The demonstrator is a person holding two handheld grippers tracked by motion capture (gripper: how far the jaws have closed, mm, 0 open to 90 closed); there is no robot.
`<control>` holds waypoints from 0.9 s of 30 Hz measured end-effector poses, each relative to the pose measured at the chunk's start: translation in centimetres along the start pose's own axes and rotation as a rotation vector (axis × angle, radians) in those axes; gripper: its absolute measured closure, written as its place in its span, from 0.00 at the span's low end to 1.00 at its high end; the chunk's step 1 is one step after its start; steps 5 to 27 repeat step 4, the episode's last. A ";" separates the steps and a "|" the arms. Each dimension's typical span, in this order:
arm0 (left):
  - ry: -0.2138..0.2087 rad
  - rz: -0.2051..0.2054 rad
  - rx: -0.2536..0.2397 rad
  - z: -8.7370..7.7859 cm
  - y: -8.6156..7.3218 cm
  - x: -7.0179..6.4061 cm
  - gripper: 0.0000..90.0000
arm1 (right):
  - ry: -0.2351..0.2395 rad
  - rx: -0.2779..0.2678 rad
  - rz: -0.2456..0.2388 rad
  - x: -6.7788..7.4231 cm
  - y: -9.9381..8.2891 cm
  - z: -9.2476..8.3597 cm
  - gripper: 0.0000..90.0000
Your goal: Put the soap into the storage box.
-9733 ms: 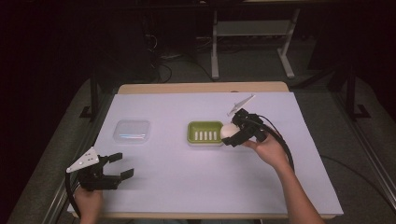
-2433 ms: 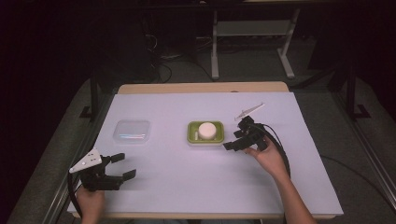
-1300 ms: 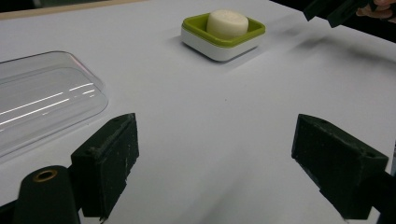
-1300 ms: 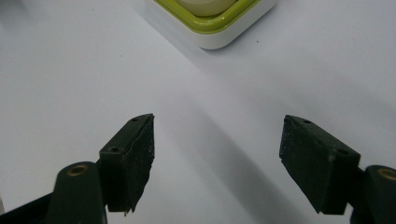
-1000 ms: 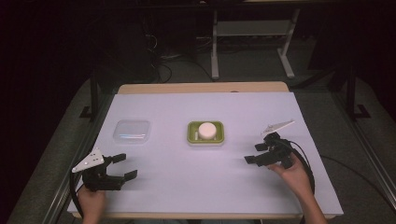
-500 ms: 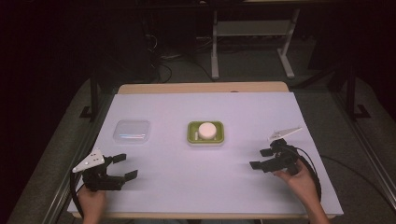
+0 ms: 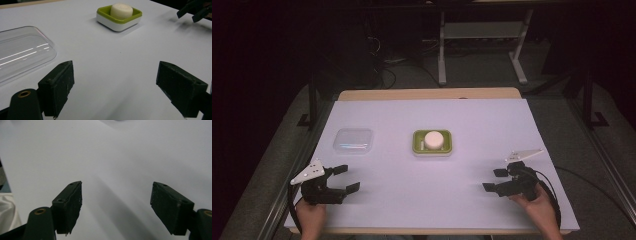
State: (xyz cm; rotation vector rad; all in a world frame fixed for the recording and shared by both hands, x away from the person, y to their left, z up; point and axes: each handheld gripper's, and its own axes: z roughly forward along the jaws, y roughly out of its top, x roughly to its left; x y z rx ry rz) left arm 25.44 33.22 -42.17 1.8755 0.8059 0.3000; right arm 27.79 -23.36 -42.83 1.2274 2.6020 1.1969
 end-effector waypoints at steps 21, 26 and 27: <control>-0.001 0.001 -0.001 -0.1 0.0 0.1 0.16 | -0.013 0.003 -0.032 1.0 -0.4 -0.5 0.27; -0.001 0.001 -0.001 -0.1 0.0 0.1 0.16 | -0.013 0.003 -0.032 1.0 -0.4 -0.5 0.27; -0.001 0.001 -0.001 -0.1 0.0 0.1 0.16 | -0.013 0.003 -0.032 1.0 -0.4 -0.5 0.27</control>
